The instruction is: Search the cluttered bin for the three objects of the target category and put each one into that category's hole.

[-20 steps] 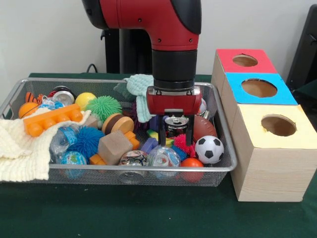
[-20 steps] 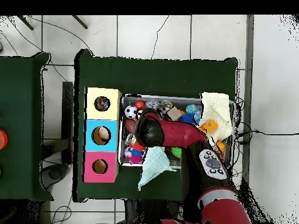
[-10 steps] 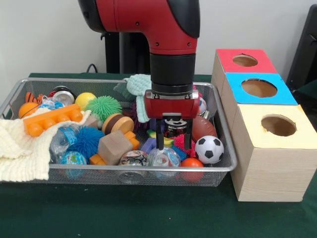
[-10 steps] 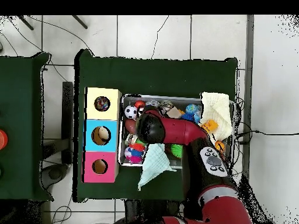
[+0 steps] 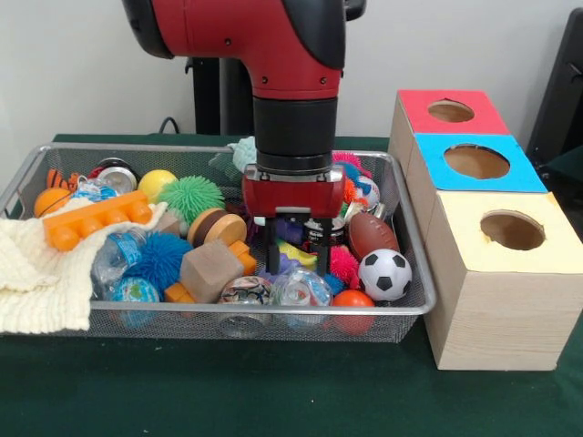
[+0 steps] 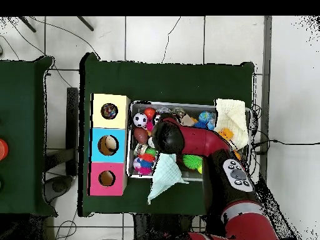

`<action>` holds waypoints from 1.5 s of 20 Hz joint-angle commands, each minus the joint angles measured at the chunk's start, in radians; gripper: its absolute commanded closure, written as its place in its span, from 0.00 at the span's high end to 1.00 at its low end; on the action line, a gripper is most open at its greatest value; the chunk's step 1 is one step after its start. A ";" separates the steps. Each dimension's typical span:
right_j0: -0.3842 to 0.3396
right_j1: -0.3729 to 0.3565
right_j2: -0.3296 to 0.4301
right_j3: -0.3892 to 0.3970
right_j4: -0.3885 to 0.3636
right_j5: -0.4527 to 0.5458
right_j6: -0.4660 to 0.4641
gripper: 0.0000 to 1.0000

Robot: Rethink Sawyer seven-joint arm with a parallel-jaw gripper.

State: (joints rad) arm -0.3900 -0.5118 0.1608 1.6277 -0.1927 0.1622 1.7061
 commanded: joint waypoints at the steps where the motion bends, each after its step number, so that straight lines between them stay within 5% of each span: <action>1: -0.060 0.031 0.091 0.039 -0.084 0.051 -0.016 1.00; 8: -0.053 0.070 0.088 -0.010 -0.126 0.070 -0.036 1.00; 15: 0.077 0.125 -0.035 -0.089 -0.168 0.036 0.026 1.00; 30: 0.180 0.121 -0.082 -0.088 -0.098 0.052 0.099 1.00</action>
State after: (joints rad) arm -0.2201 -0.4487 0.0627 1.5570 -0.2894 0.1620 1.7061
